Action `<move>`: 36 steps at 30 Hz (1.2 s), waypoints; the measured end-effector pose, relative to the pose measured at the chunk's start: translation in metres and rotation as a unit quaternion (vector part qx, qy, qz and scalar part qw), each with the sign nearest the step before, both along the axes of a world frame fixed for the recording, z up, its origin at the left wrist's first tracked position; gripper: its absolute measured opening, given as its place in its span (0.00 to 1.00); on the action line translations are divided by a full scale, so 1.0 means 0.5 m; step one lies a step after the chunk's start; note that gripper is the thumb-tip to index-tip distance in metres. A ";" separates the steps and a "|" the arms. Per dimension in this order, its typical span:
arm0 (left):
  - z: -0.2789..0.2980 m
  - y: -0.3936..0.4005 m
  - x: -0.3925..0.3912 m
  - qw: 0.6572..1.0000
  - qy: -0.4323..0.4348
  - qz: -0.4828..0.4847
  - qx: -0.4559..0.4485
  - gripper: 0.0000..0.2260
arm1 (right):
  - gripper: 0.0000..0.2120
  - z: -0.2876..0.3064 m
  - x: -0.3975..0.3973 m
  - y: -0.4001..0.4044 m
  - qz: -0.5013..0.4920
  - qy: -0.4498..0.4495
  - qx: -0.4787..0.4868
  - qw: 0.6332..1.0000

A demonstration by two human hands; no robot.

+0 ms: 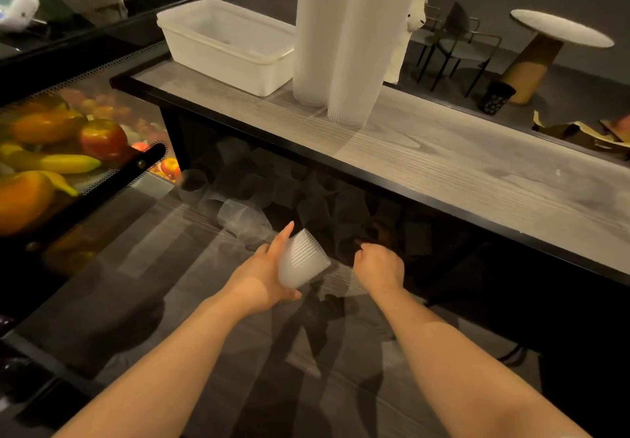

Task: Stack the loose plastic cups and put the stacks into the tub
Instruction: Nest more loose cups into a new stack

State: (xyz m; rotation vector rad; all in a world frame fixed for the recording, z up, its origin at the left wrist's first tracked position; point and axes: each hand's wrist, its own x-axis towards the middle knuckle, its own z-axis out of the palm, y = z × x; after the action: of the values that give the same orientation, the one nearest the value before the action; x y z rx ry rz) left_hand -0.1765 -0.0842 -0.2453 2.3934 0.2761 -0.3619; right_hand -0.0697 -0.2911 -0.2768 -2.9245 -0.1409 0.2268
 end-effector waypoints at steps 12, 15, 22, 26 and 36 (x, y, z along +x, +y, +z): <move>-0.021 -0.001 -0.007 1.000 -0.001 0.001 -0.016 0.57 | 0.16 0.009 0.000 -0.009 -0.005 0.061 0.018 0.998; -0.024 0.009 -0.019 1.000 -0.003 -0.002 -0.022 0.58 | 0.10 0.032 -0.025 -0.014 -0.019 -0.017 0.090 0.996; -0.022 0.042 -0.063 0.998 -0.046 0.010 -0.028 0.58 | 0.10 0.106 -0.085 0.035 -0.071 0.151 0.452 0.876; -0.019 0.068 -0.082 0.998 -0.057 0.004 -0.037 0.57 | 0.16 0.111 -0.101 0.077 0.000 0.181 0.395 0.900; -0.022 0.137 -0.095 0.997 -0.059 -0.004 -0.058 0.57 | 0.20 0.073 -0.128 0.169 0.002 0.143 0.316 0.938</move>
State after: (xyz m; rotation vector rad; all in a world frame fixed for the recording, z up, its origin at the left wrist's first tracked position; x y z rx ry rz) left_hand -0.2239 -0.0157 -0.2561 2.2924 0.1855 -0.2324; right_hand -0.1335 -0.2068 -0.2403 -2.2241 -0.1424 0.4988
